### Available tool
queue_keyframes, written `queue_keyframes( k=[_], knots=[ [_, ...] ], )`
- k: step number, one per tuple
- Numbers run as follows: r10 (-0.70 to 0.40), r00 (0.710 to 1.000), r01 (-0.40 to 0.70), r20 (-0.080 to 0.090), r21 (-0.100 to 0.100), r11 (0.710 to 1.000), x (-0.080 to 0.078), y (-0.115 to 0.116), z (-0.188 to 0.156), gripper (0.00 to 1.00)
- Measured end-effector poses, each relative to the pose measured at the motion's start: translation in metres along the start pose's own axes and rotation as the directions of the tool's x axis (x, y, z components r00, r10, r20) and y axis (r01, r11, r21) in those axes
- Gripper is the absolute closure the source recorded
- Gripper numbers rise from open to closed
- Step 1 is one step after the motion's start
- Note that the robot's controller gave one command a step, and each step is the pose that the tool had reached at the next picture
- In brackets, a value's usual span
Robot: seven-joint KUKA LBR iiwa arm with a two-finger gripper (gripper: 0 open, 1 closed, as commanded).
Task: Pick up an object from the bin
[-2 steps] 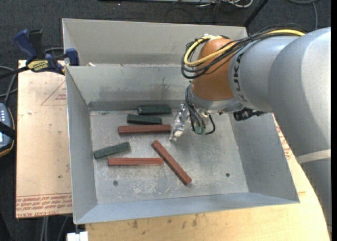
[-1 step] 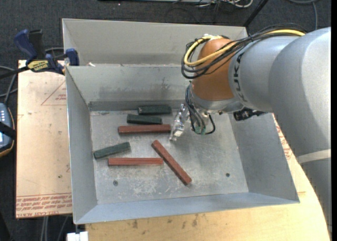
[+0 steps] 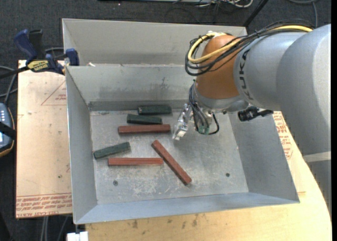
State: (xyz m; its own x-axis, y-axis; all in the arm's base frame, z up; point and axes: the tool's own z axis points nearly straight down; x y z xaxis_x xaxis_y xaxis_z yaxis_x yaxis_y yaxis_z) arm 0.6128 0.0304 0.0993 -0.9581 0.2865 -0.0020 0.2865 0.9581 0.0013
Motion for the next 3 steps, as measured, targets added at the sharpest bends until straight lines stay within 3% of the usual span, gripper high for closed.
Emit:
queue_keyframes(
  k=[1,2,3],
  knots=[
    [0.038,0.999,-0.038,0.0,0.0,0.999,0.004,0.015,-0.037,0.0],
    [0.038,0.999,-0.038,0.0,0.0,0.999,0.004,0.015,-0.037,0.0],
    [0.124,0.992,-0.124,0.019,-0.011,0.992,0.001,0.048,0.018,1.0]
  ],
)
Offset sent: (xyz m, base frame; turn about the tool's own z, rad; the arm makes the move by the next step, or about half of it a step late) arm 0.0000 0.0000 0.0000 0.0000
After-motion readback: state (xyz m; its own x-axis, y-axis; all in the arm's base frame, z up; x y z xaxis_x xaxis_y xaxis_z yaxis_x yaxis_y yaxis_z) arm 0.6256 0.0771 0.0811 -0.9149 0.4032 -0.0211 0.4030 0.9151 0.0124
